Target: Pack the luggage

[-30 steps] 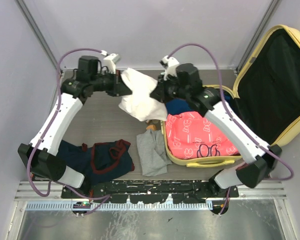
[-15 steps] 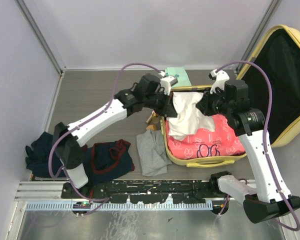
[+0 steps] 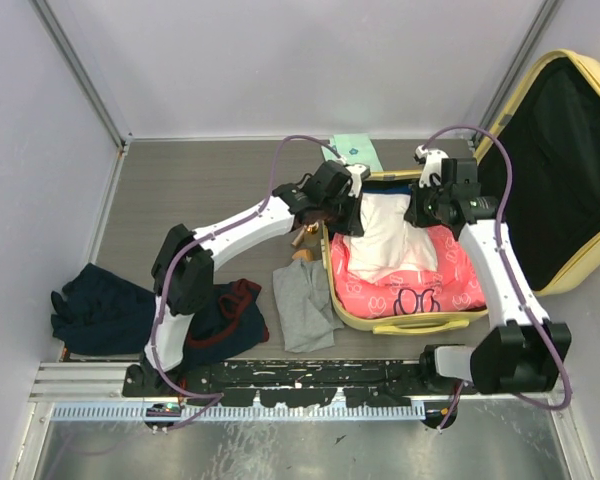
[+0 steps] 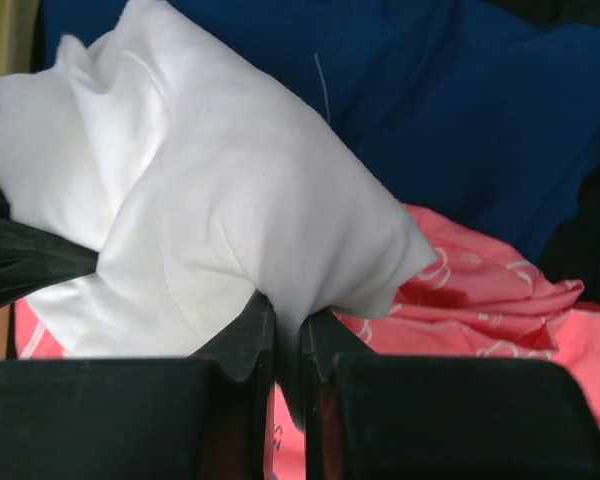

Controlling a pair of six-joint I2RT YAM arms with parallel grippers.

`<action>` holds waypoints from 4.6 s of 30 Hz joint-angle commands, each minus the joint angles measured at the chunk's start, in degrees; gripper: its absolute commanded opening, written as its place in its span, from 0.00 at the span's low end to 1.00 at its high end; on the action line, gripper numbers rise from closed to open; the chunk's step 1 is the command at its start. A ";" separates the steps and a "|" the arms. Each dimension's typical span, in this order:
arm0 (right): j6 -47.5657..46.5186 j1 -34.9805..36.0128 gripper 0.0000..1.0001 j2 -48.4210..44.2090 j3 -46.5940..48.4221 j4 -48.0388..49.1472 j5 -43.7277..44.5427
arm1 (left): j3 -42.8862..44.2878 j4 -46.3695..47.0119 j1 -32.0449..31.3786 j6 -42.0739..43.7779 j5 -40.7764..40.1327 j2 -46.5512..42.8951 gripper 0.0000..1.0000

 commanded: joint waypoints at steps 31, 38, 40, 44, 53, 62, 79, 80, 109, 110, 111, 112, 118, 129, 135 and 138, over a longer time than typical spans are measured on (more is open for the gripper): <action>-11.87 6.07 0.82 15.39 18.46 -2.27 -18.05 | 2.91 -15.12 18.44 18.86 22.20 -17.37 0.98; -14.00 10.03 0.78 21.60 11.28 4.28 -14.97 | -9.70 -16.47 25.82 23.01 22.61 -25.48 0.98; -15.17 10.65 0.84 23.76 9.16 5.84 -14.19 | -13.61 -17.62 26.94 25.53 21.83 -27.67 0.98; -16.68 10.46 0.93 25.65 8.53 5.17 -13.82 | -20.05 -20.07 27.24 32.54 20.07 -31.59 0.98; -16.35 9.21 1.00 18.75 18.76 -2.93 -16.07 | -32.31 -19.41 26.88 36.36 22.97 -34.73 0.98; -12.47 9.16 1.00 11.35 19.69 -6.07 -15.63 | -35.28 -10.97 22.34 35.08 25.36 -24.95 0.96; -7.55 4.64 1.00 8.36 16.48 -5.11 -17.60 | -31.00 -1.65 17.45 33.00 23.05 -8.84 0.84; -7.53 4.53 1.00 8.46 16.45 -5.11 -17.72 | -31.02 -1.65 17.29 33.21 23.13 -8.51 0.83; 11.47 16.07 0.94 7.87 14.80 5.15 -17.29 | -47.00 -13.11 44.68 21.38 11.75 -30.31 0.26; 13.14 17.50 0.94 8.11 14.62 5.59 -16.72 | -45.72 -14.01 44.84 22.68 13.54 -29.59 0.35; 13.91 18.72 0.94 8.40 14.43 5.83 -16.34 | -44.20 -15.15 45.04 24.66 15.50 -28.80 0.46; 14.70 19.80 0.93 8.67 14.19 6.07 -15.98 | -42.50 -16.44 45.14 26.71 16.09 -27.88 0.53; 20.62 27.33 0.96 9.96 11.83 7.78 -16.02 | -32.10 -21.98 49.50 34.37 17.68 -21.84 0.74; 33.68 46.28 1.00 13.34 7.73 10.74 -2.55 | -18.01 -29.51 51.24 40.74 25.45 -10.74 0.82; 42.41 49.20 1.00 17.46 1.13 14.06 0.99 | -26.81 -25.06 50.80 38.28 26.79 -14.96 0.87; 45.98 51.92 1.00 19.74 -0.59 14.36 3.86 | -31.25 -21.48 50.73 36.38 25.73 -17.61 0.87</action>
